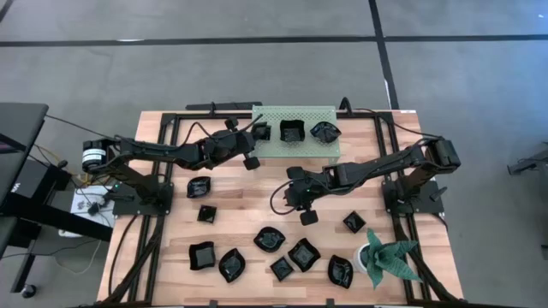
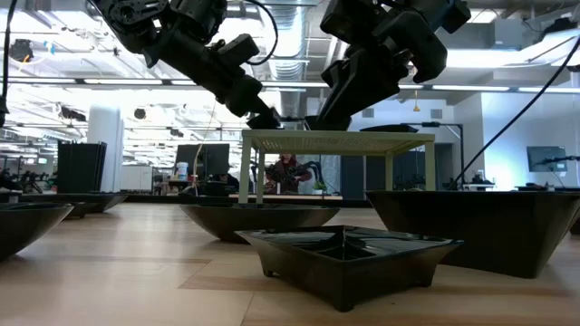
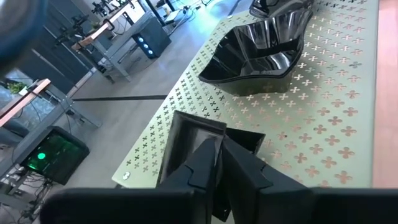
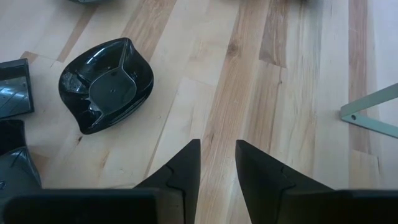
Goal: Pick & Place Mini shaped plates
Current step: Stack the square plate on top of the other square plate on the shelf
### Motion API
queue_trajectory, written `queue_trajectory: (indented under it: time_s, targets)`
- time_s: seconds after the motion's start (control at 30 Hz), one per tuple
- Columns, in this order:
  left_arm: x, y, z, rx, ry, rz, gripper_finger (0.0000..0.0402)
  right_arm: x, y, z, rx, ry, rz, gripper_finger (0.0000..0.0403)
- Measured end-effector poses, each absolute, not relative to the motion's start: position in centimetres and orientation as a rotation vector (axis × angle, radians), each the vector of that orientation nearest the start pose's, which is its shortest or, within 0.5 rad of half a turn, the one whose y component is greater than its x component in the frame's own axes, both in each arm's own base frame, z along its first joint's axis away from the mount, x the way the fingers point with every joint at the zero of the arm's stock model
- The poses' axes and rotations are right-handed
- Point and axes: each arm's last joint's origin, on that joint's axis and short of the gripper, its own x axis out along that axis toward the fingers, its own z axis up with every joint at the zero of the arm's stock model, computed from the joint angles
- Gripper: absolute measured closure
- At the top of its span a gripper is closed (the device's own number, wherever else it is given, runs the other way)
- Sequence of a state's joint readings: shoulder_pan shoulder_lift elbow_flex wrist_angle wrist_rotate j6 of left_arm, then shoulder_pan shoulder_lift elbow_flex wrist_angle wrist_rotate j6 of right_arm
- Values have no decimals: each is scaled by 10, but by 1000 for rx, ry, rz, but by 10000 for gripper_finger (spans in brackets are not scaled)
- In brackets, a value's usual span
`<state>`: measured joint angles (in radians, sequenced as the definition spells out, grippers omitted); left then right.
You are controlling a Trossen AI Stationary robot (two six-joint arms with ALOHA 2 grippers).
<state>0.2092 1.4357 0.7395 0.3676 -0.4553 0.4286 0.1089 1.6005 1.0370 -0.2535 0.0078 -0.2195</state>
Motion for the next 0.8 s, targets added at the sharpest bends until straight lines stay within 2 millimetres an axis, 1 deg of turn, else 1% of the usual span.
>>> queue_trajectory:
  time_s: [0.4, 0.67, 0.8]
  targets:
    - [291, 75, 224, 427, 460, 576, 310, 331, 36, 217, -254, 802, 185, 307]
    - [291, 74, 224, 378, 444, 584, 299, 331, 36, 217, -254, 802, 184, 307]
    - [292, 68, 224, 380, 436, 554, 298, 331, 36, 217, -254, 802, 184, 307]
